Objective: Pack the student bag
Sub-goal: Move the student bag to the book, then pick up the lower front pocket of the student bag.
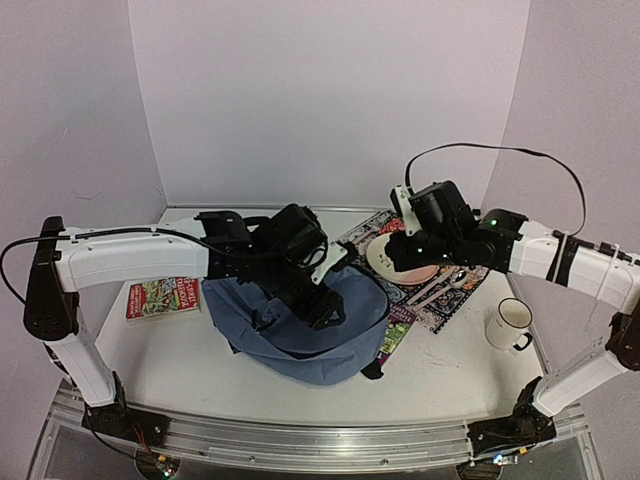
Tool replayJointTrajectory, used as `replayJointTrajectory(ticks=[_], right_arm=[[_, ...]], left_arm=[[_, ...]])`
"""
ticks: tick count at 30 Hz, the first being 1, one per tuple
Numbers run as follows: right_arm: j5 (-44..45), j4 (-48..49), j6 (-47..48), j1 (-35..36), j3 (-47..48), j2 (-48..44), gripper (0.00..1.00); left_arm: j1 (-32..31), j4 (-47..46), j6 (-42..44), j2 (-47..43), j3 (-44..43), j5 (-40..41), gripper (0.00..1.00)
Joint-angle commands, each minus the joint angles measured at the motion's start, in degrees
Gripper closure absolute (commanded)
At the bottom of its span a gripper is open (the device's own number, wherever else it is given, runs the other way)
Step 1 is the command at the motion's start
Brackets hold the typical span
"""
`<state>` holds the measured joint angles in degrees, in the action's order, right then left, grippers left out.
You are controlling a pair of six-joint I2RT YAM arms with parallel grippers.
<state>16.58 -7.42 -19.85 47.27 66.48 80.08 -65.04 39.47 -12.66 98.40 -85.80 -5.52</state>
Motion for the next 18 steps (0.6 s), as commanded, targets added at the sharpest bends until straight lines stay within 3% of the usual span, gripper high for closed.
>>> replayJointTrajectory(ticks=[1, 8, 18], right_arm=[[-8.08, 3.58, -3.36, 0.08, 0.55, 1.72, 0.94], [-12.26, 8.00, -6.47, 1.40, 0.05, 4.80, 0.94], [-15.71, 14.83, -13.82, 2.07, -1.67, 6.85, 0.95]], left_arm=[[4.46, -0.08, -1.06, -4.29, -0.19, 13.22, 0.30], [10.60, 2.38, 1.08, -1.02, 0.73, 21.28, 0.26], [11.25, 2.42, 4.72, 6.35, -3.21, 19.48, 0.28]])
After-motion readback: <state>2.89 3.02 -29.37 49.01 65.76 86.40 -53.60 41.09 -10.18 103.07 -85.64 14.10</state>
